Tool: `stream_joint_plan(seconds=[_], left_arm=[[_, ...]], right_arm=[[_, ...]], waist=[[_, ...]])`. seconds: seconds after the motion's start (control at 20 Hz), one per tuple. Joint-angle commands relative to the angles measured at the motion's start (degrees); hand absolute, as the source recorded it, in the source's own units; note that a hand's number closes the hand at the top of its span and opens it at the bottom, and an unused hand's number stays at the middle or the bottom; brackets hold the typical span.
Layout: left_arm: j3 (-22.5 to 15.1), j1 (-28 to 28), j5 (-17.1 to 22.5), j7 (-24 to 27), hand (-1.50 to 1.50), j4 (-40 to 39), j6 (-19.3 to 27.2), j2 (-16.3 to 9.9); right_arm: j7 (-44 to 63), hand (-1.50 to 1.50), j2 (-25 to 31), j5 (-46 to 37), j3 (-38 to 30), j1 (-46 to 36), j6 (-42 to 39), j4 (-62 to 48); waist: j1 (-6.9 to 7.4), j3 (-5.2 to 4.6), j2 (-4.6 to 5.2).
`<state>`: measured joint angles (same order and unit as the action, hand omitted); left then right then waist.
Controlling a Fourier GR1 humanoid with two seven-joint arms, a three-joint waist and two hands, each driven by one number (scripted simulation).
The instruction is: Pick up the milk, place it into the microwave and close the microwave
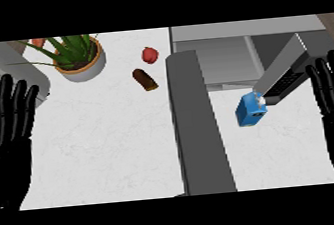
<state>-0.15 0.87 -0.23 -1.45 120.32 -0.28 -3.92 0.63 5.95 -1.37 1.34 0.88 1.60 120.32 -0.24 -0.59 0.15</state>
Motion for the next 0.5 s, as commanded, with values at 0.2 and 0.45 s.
stream_joint_plan(seconds=[0.2, 0.45], left_arm=[[1.49, 0.30, 1.06, 0.91, -1.50, -2.39, -2.42, -1.89], [5.44, -3.47, 15.87, -7.17, -1.50, 2.15, -4.80, -0.65]], right_arm=[[8.36, -1.50, -2.73, -20.97, 4.48, -9.06, 11.82, -3.01], [15.94, -1.50, -5.15, -20.40, 8.35, -10.35, 10.17, 0.58]], waist=[[0.81, 0.49, -0.12], [0.59, 0.55, -0.28]])
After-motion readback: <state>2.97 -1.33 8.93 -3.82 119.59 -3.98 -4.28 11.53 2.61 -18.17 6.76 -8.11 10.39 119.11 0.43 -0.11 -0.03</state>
